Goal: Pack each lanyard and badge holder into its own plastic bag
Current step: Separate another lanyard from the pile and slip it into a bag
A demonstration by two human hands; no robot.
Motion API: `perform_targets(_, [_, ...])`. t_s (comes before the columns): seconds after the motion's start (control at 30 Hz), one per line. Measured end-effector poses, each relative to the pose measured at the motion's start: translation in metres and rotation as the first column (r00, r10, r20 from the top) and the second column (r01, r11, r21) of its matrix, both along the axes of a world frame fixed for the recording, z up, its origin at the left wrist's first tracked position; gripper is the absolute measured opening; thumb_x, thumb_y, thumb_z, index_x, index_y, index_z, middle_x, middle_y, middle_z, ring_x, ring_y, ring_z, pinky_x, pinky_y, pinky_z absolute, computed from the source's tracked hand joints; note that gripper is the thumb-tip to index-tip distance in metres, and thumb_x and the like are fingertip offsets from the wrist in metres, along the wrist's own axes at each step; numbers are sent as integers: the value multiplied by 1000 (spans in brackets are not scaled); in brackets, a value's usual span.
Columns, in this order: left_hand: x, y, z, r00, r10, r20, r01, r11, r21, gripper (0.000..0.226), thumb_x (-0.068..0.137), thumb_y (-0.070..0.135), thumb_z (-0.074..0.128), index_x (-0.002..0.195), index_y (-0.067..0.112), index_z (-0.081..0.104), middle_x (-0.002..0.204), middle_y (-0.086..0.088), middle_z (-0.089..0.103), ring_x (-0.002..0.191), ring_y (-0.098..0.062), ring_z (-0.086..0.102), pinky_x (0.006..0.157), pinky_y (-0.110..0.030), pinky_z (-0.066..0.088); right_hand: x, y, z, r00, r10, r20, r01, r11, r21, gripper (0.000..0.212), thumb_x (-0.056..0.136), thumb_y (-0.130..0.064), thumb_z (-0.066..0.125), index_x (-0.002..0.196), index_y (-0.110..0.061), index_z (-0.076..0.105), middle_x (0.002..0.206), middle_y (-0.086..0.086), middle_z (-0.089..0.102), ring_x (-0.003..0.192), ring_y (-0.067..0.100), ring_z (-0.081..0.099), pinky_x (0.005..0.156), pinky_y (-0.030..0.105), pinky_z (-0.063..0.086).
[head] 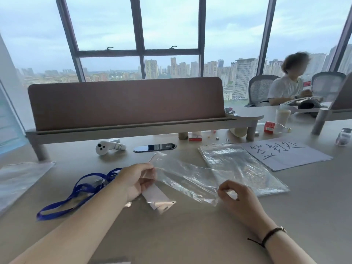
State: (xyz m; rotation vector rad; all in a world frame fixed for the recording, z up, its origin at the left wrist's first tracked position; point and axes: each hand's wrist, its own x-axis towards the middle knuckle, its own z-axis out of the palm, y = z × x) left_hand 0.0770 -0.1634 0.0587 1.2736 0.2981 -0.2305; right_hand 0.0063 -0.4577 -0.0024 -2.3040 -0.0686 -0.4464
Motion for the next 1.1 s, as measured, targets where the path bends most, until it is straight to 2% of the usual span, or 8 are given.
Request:
perform_targets(0.2, [-70, 54, 11, 974, -223, -36, 224, 973, 53, 13, 88, 6, 68, 99, -1, 71, 93, -16, 73, 83, -25, 67, 61, -29, 60, -21, 13, 5, 996, -87, 20, 87, 996, -15, 35, 76, -5, 76, 72, -38, 65, 81, -19, 71, 79, 0, 64, 70, 17, 44])
perform_targets(0.27, [-94, 60, 8, 946, -323, -33, 324, 937, 129, 24, 86, 7, 72, 106, -6, 71, 95, -18, 74, 79, -24, 67, 69, -31, 58, -30, 30, 14, 991, -118, 58, 120, 993, -15, 37, 78, -4, 72, 78, -41, 64, 87, -16, 70, 76, 3, 61, 68, 24, 40])
perform_targets(0.33, [-114, 59, 3, 928, -372, -12, 367, 911, 190, 28, 83, 5, 75, 108, -9, 70, 97, -21, 74, 76, -25, 69, 70, -33, 59, -42, 55, 26, 983, -126, 131, 126, 992, 14, 33, 80, -4, 70, 79, -36, 66, 84, -17, 69, 71, -4, 57, 63, 20, 40])
perform_targets(0.47, [-138, 52, -5, 930, -364, 42, 331, 884, 331, 42, 74, 10, 87, 109, 1, 68, 96, -20, 76, 84, -33, 73, 79, -44, 62, -72, 132, 42, 996, 44, 83, -51, 996, 73, 7, 83, -29, 71, 80, -31, 65, 71, -13, 67, 69, 3, 61, 59, 17, 45])
perform_targets(0.6, [-150, 46, -7, 917, -388, 93, 296, 817, 494, 44, 70, 15, 90, 106, 5, 65, 63, -3, 67, 56, -19, 65, 56, -30, 56, -71, 190, 43, 987, 66, -147, -59, 997, 52, 38, 76, -63, 66, 78, -26, 58, 69, -7, 64, 64, 5, 58, 56, 24, 39])
perform_targets(0.77, [-158, 54, -8, 900, -414, 138, 252, 752, 609, 44, 75, 27, 87, 109, 13, 64, 59, -4, 67, 49, -14, 61, 49, -25, 49, -63, 204, 44, 955, 48, -292, -15, 993, 114, 20, 78, -40, 67, 78, -22, 60, 76, -5, 65, 68, 10, 59, 55, 27, 43])
perform_targets(0.93, [-158, 69, -12, 909, -394, 137, 227, 742, 631, 21, 93, 27, 70, 108, 16, 60, 74, -12, 75, 58, -17, 67, 52, -28, 53, -73, 203, 43, 975, 69, -211, -66, 998, 22, 9, 78, -31, 66, 78, -24, 60, 72, -7, 63, 64, 8, 54, 55, 23, 40])
perform_targets(1.1, [-153, 74, -18, 905, -362, 224, 89, 676, 732, 13, 93, 20, 68, 102, 13, 62, 71, -13, 73, 53, -16, 68, 48, -27, 54, -85, 209, 44, 981, 149, -127, -156, 987, -43, 10, 76, -30, 70, 82, -26, 63, 64, -9, 58, 56, 3, 50, 48, 15, 36])
